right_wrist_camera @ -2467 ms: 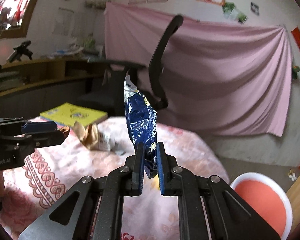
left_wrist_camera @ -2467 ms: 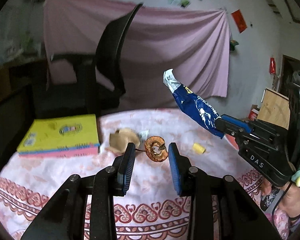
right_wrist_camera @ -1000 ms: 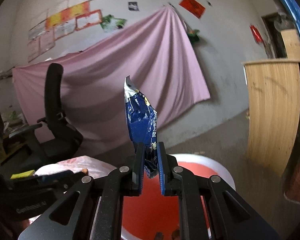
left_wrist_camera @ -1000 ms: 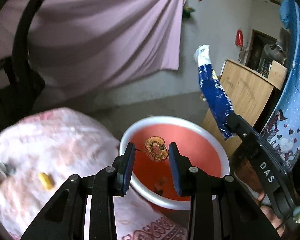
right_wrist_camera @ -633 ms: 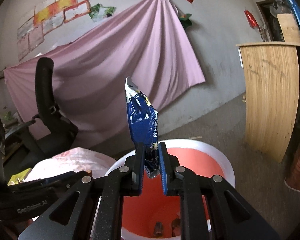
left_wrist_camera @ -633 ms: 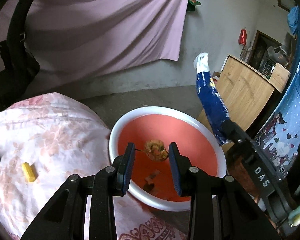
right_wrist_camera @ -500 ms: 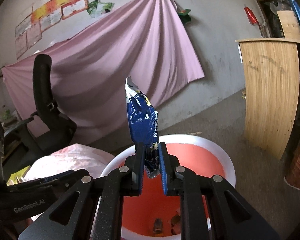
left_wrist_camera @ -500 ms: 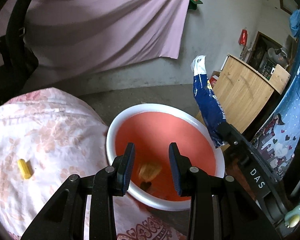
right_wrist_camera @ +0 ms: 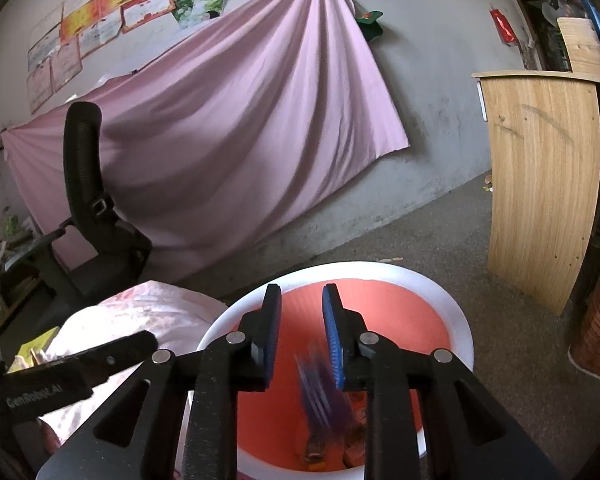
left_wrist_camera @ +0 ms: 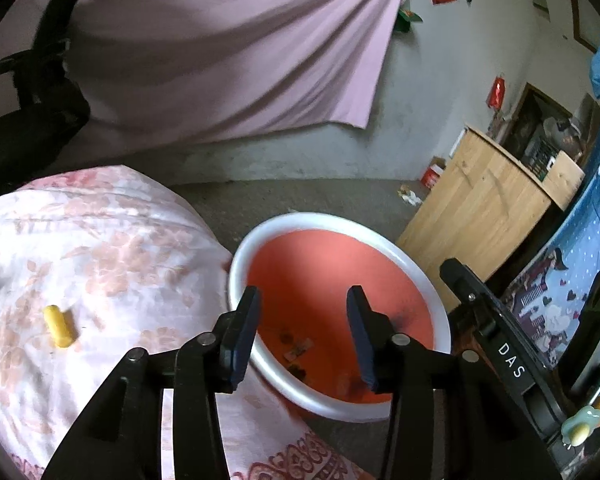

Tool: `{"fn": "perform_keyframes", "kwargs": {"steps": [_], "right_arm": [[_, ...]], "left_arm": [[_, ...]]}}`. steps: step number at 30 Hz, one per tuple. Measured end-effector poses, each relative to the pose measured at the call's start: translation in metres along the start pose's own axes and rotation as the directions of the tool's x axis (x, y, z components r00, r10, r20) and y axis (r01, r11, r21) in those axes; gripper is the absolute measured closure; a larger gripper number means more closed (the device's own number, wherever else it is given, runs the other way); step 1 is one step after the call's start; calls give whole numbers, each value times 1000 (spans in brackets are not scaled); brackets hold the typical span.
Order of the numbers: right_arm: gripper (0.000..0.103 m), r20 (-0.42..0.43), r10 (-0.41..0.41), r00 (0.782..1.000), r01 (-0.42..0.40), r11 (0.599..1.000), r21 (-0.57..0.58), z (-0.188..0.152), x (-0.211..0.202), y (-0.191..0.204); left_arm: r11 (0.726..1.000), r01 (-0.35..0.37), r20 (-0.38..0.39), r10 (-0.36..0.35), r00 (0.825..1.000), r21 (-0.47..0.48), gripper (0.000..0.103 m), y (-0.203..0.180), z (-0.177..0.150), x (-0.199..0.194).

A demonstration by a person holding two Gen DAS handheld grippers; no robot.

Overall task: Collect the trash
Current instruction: 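Move both tools back over the table toward the brown paper and plug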

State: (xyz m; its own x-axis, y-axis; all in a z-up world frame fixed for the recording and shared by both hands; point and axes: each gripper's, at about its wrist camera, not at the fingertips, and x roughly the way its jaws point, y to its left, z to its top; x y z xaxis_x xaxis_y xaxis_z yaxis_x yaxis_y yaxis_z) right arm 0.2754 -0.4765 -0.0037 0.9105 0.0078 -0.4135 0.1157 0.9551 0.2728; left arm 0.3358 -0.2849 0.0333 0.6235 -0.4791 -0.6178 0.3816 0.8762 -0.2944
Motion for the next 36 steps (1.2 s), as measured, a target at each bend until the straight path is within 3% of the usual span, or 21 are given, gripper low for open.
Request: {"fn": "perform_keyframes", "kwargs": {"steps": [3, 9, 11, 13, 14, 16, 18, 20, 21, 29, 36], "right_arm": [[74, 11, 6, 1000, -6, 1000, -6, 0, -2, 4], [71, 49, 28, 998, -26, 999, -40, 4, -8, 18], [52, 73, 43, 996, -39, 998, -53, 5, -13, 25], [40, 101, 58, 993, -53, 997, -58, 6, -18, 32], [31, 119, 75, 990, -68, 996, -61, 6, -21, 37], [22, 148, 99, 984, -89, 994, -70, 6, -26, 45], [18, 181, 136, 974, -121, 989, -91, 6, -31, 55], [1, 204, 162, 965, -141, 984, -113, 4, -35, 65], [0, 225, 175, 959, -149, 981, -128, 2, -38, 71], [0, 310, 261, 914, -193, 953, -232, -5, -54, 117], [0, 360, 311, 880, -212, 934, -288, -14, -62, 151]], "left_arm": [[1000, -30, 56, 30, 998, 6, 58, 7, -1, -16], [997, -73, 160, 73, 984, -7, 47, 29, -3, -50], [996, -86, 198, 89, 976, -21, 26, 37, -5, -62], [994, -100, 250, 107, 962, -40, 7, 48, -7, -75], [992, -118, 289, 129, 949, -55, 3, 53, -9, -83], [985, -150, 352, 169, 921, -78, 3, 65, -16, -98], [980, -180, 378, 200, 904, -89, 3, 73, -20, -107], [971, -219, 403, 241, 883, -101, 2, 83, -27, -119], [968, -230, 413, 253, 875, -103, 2, 86, -29, -123], [938, -323, 497, 342, 797, -126, 2, 115, -51, -164], [914, -381, 547, 393, 740, -141, 2, 138, -63, -193]]}}
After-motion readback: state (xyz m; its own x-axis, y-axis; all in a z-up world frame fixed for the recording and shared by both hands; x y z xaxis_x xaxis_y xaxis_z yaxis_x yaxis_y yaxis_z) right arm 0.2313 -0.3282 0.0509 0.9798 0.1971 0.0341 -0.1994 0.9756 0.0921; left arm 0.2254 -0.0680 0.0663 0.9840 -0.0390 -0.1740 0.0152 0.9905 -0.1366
